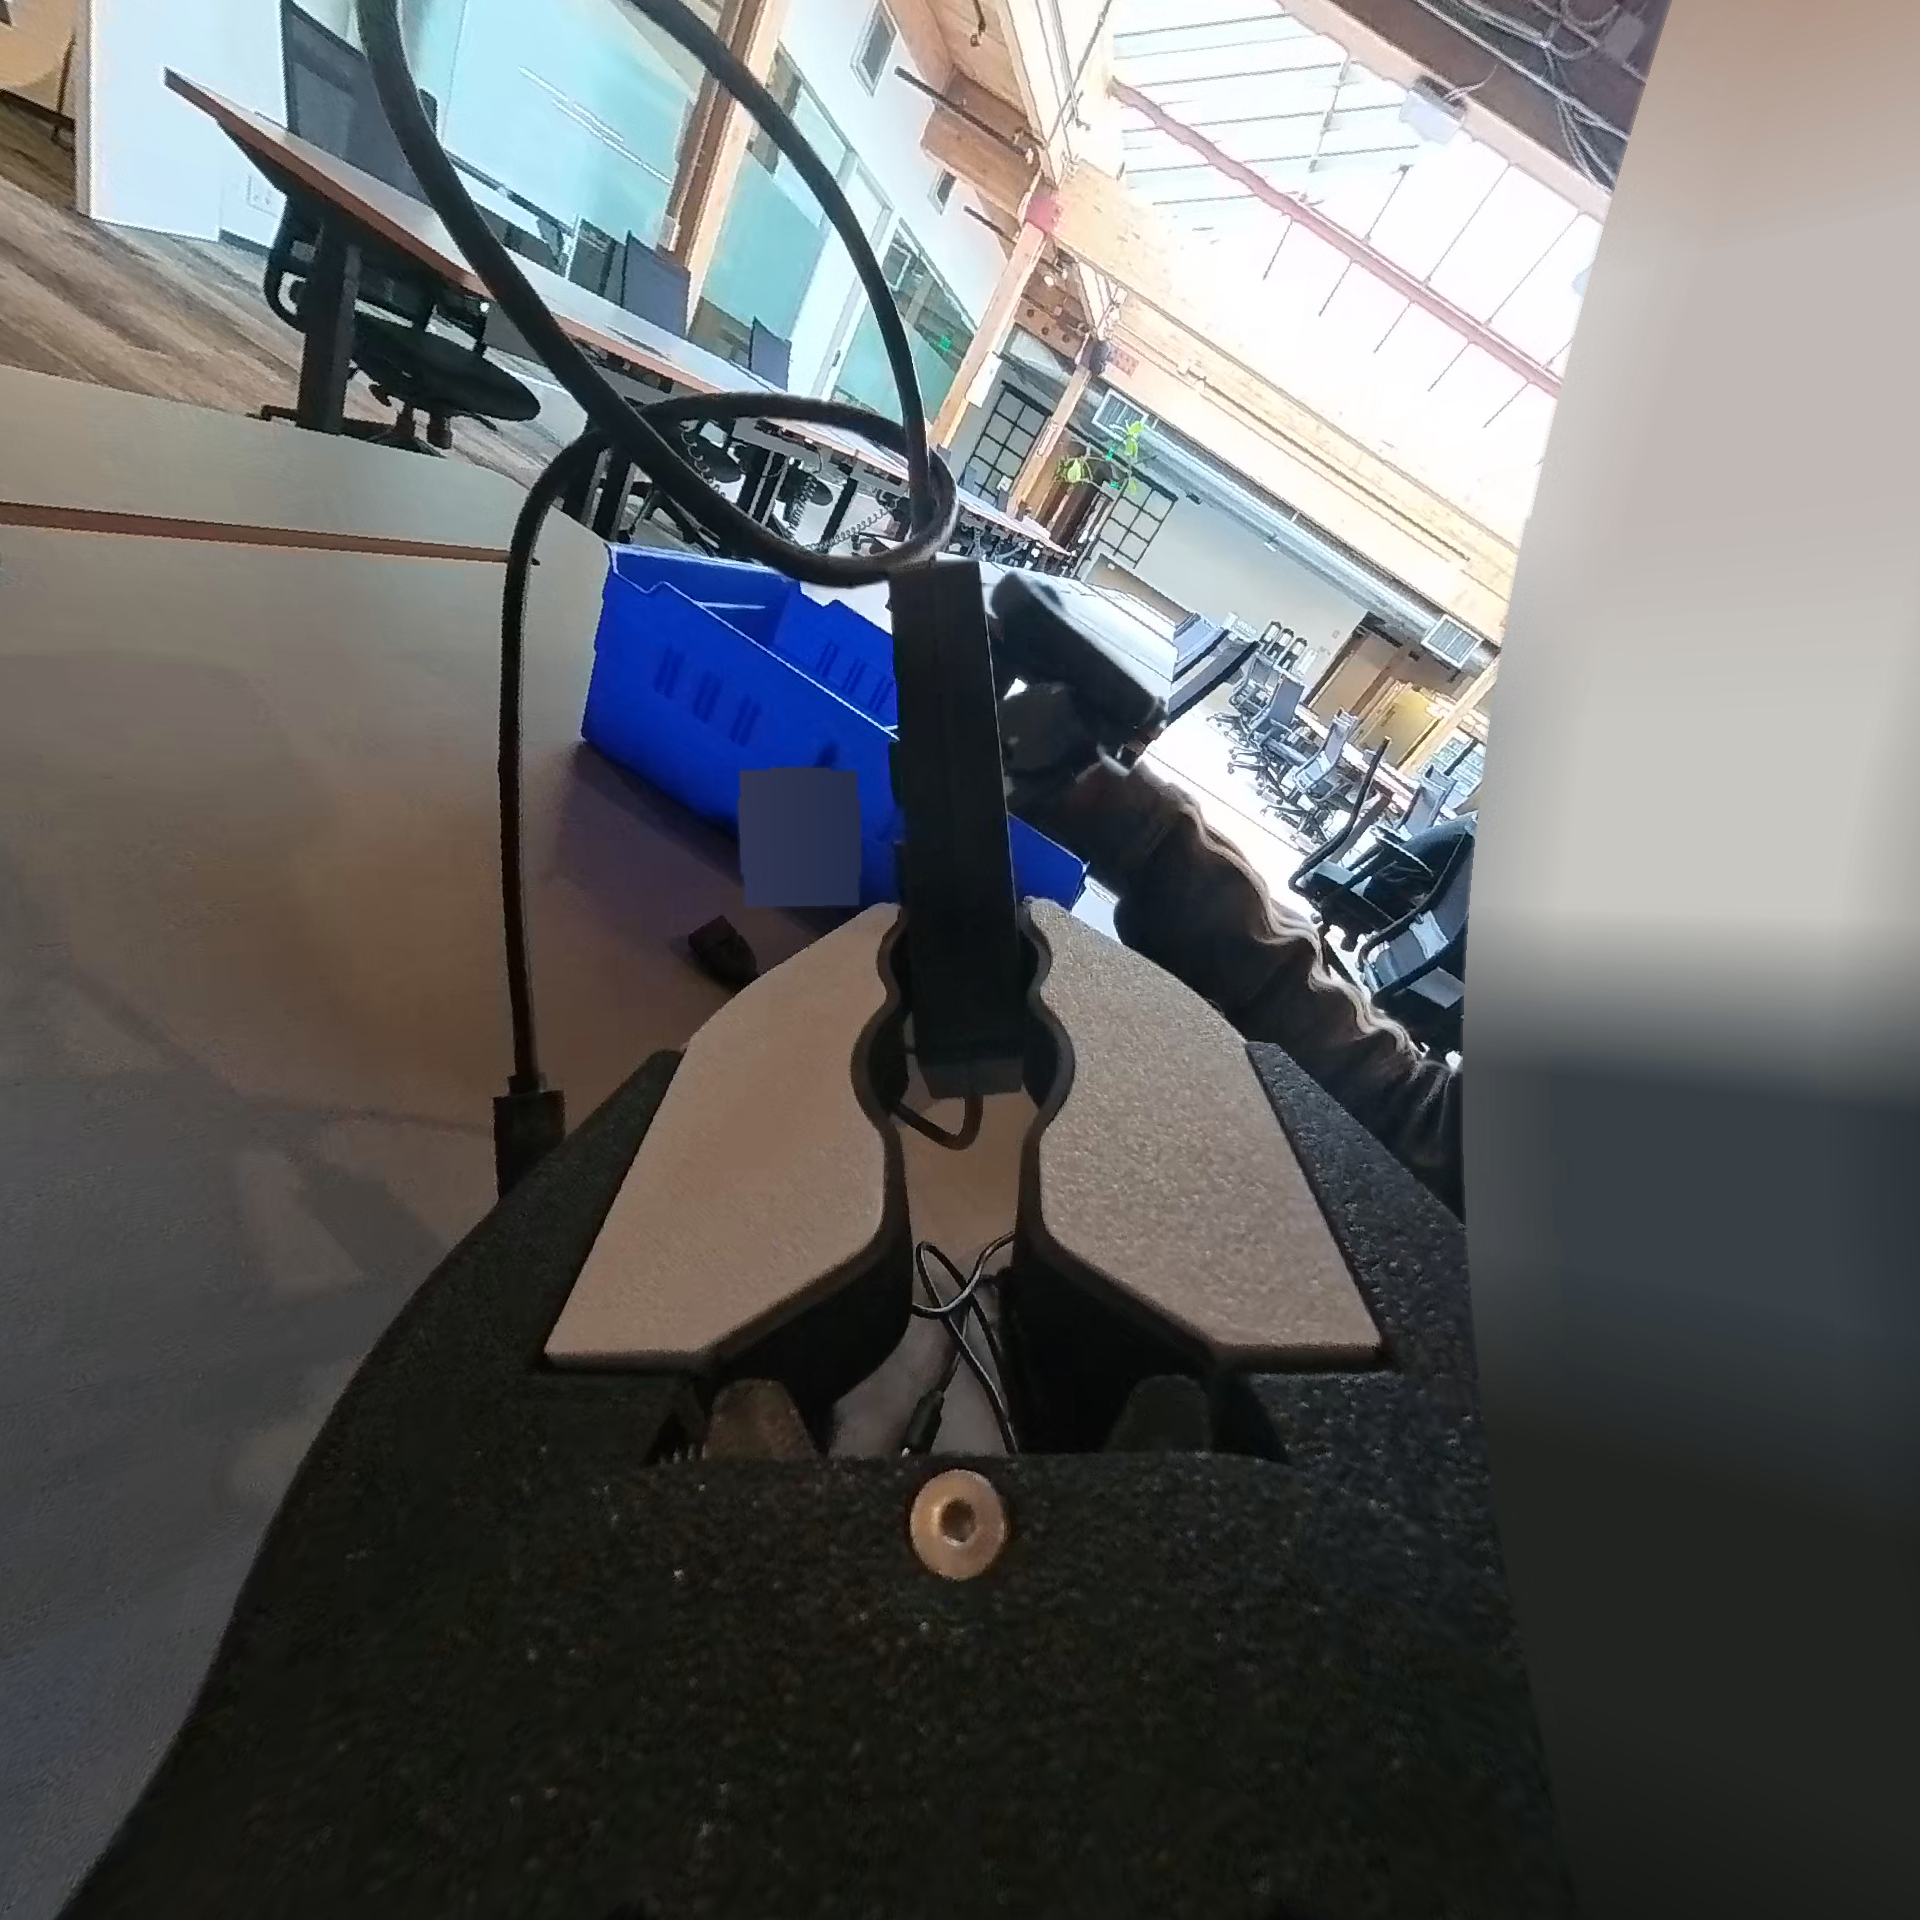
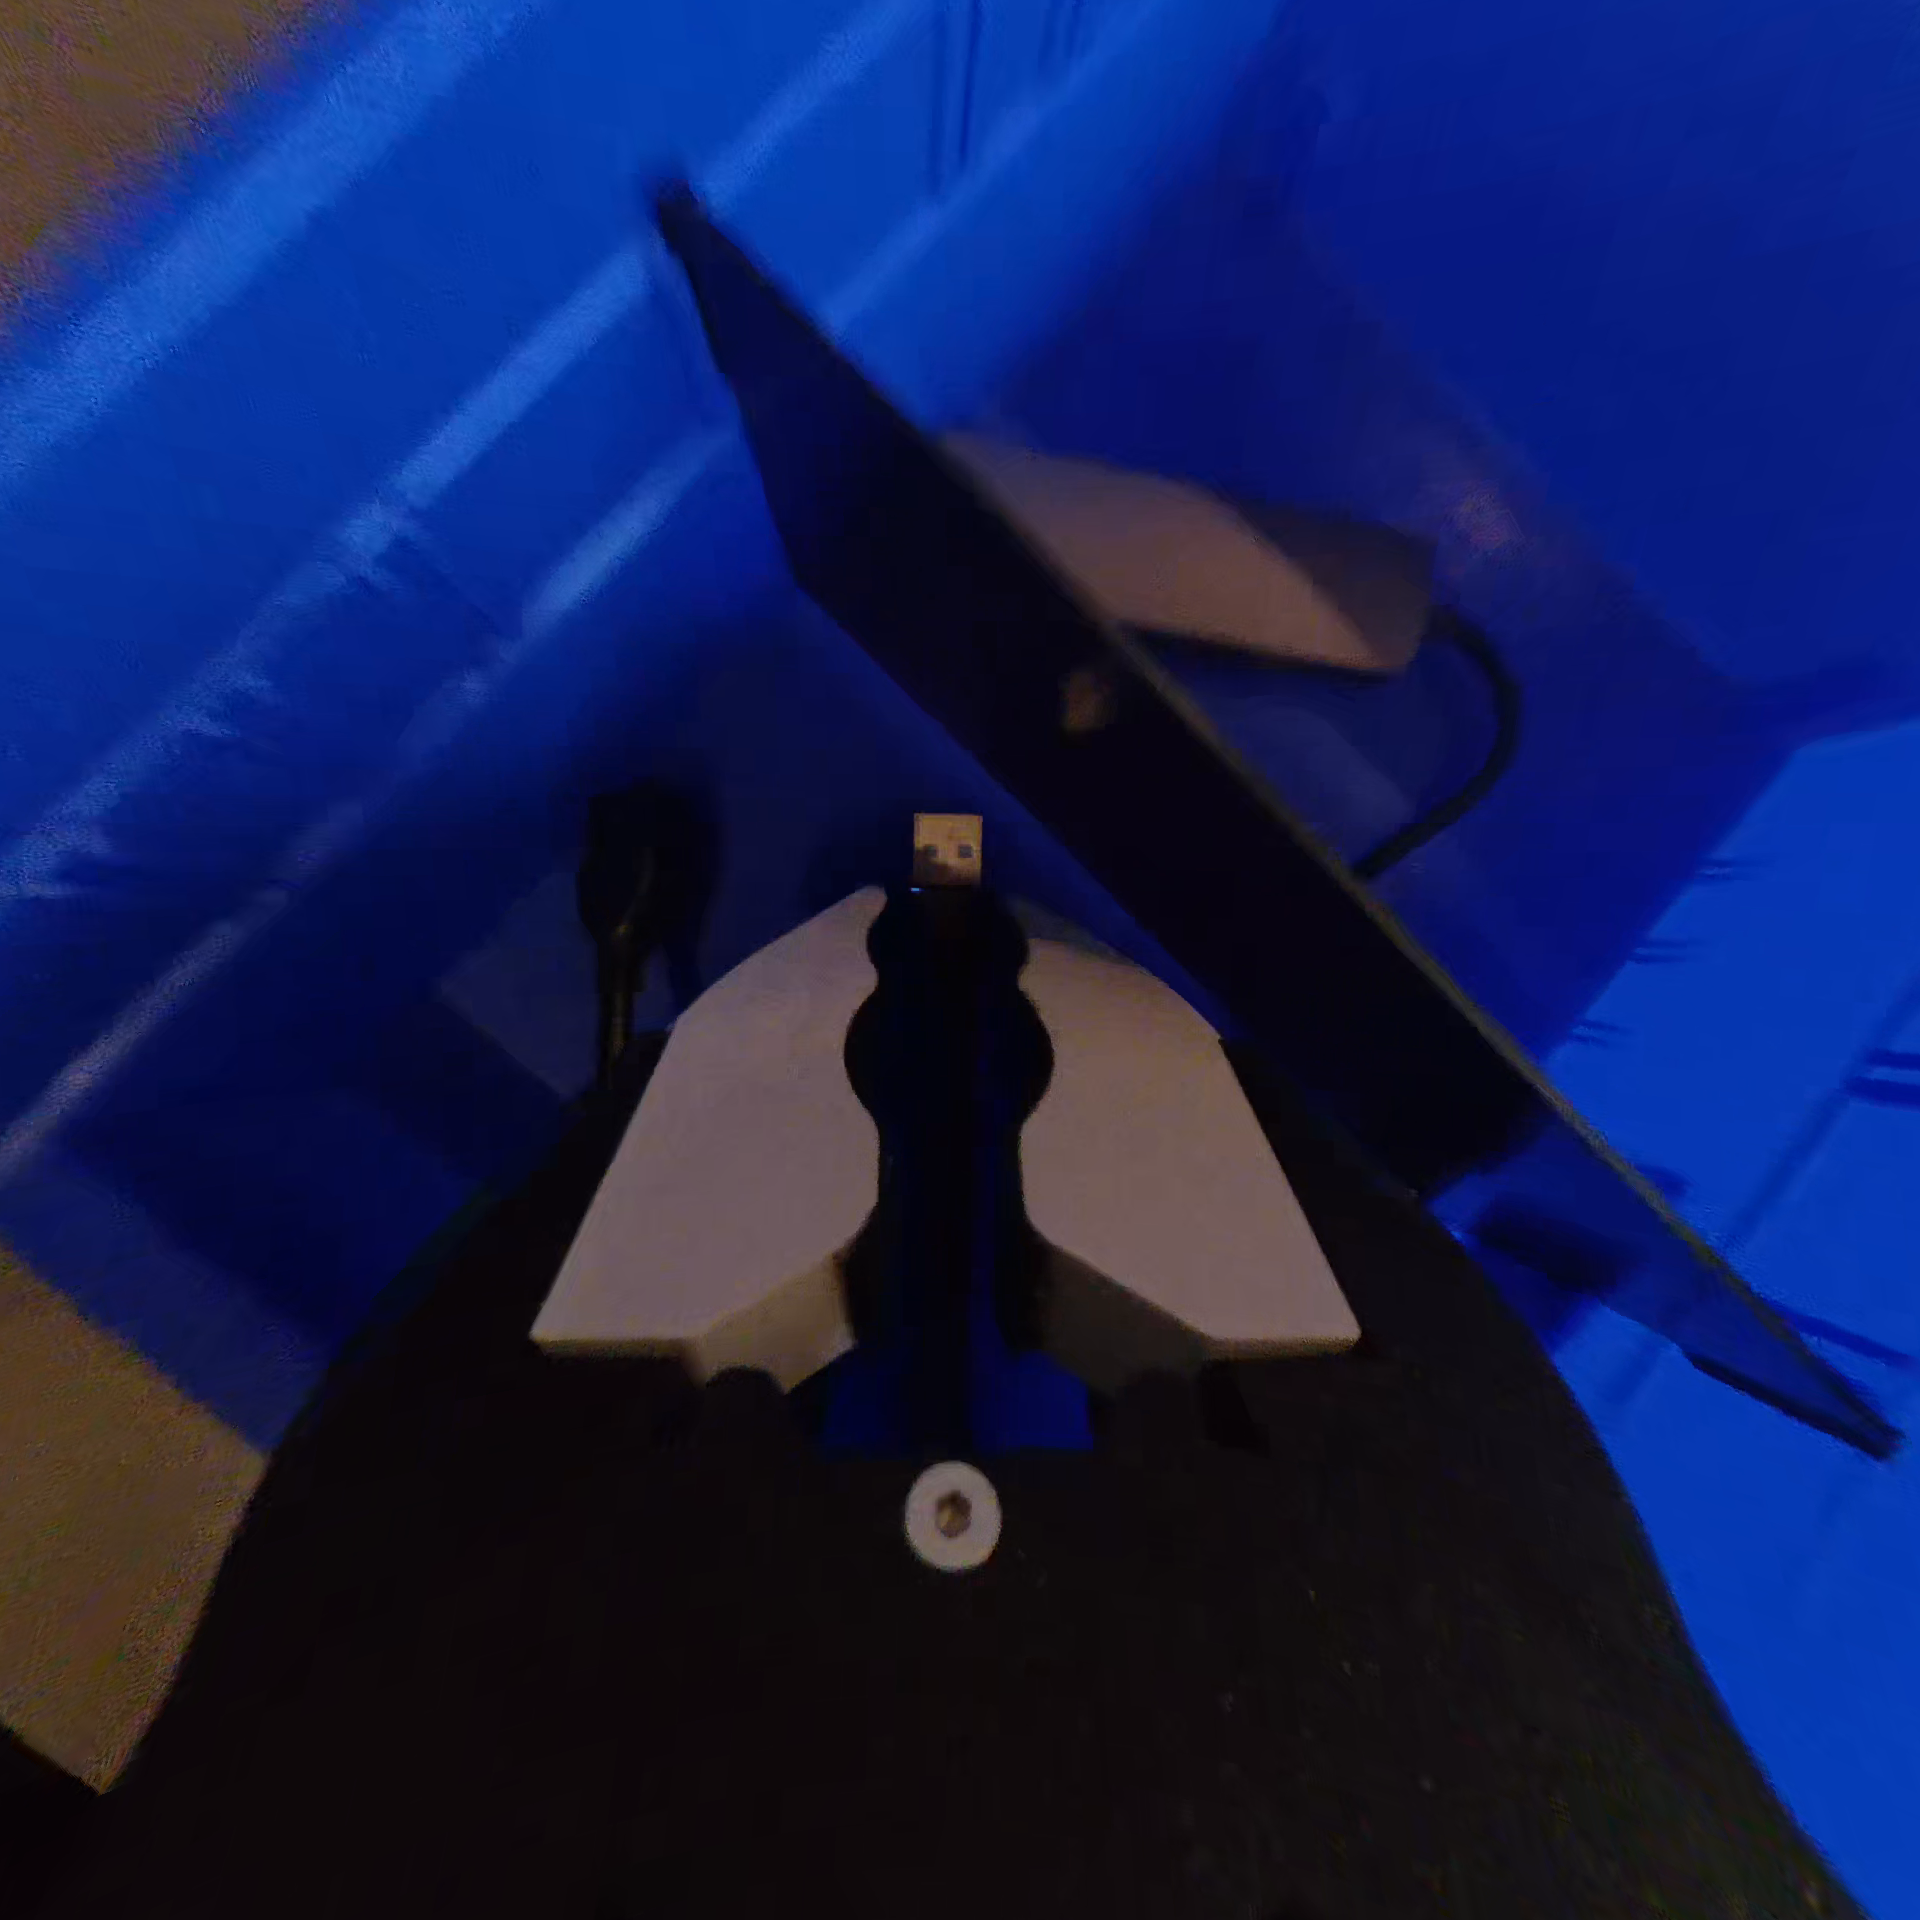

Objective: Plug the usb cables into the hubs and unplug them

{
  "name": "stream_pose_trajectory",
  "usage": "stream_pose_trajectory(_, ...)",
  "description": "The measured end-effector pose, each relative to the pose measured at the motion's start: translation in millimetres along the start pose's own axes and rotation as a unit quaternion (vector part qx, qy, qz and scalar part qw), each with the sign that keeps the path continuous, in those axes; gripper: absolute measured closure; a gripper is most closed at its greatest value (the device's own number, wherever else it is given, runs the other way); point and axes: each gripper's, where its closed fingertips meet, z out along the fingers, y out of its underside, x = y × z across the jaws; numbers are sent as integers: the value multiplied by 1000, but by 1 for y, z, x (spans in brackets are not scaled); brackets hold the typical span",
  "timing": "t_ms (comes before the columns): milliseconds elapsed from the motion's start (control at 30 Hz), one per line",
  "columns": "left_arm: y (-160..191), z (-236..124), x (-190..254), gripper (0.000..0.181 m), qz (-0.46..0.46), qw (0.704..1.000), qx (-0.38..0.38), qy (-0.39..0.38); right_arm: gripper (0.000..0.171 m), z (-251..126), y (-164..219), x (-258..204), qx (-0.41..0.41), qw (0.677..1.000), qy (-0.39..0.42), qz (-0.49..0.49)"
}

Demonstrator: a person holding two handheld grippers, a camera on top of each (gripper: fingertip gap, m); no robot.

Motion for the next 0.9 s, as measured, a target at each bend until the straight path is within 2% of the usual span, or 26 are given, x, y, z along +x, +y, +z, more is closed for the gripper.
stream_pose_trajectory(33,-1,0,0,164,0,1000,2,-1,156,-11,-12,0,47,999,-2,7)
stream_pose_trajectory(100,-2,-1,-1,164,-2,1000,5,-4,157,-44,-39,-6,155,988,-10,5)
stream_pose_trajectory(200,-3,-2,-2,164,-2,1000,9,-7,157,-108,-76,-25,316,948,-24,-37)
stream_pose_trajectory(333,-5,-2,-2,164,-6,1000,16,-10,157,-171,-100,-53,426,899,-28,-96)
stream_pose_trajectory(633,-11,-6,2,164,-13,999,31,-9,157,-233,-137,-118,514,838,-10,-185)
stream_pose_trajectory(767,-12,-8,-1,164,-31,999,38,-7,157,-233,-152,-154,507,837,-3,-206)
stream_pose_trajectory(900,-15,-10,0,164,-67,996,53,21,157,-216,-163,-184,475,853,2,-215)
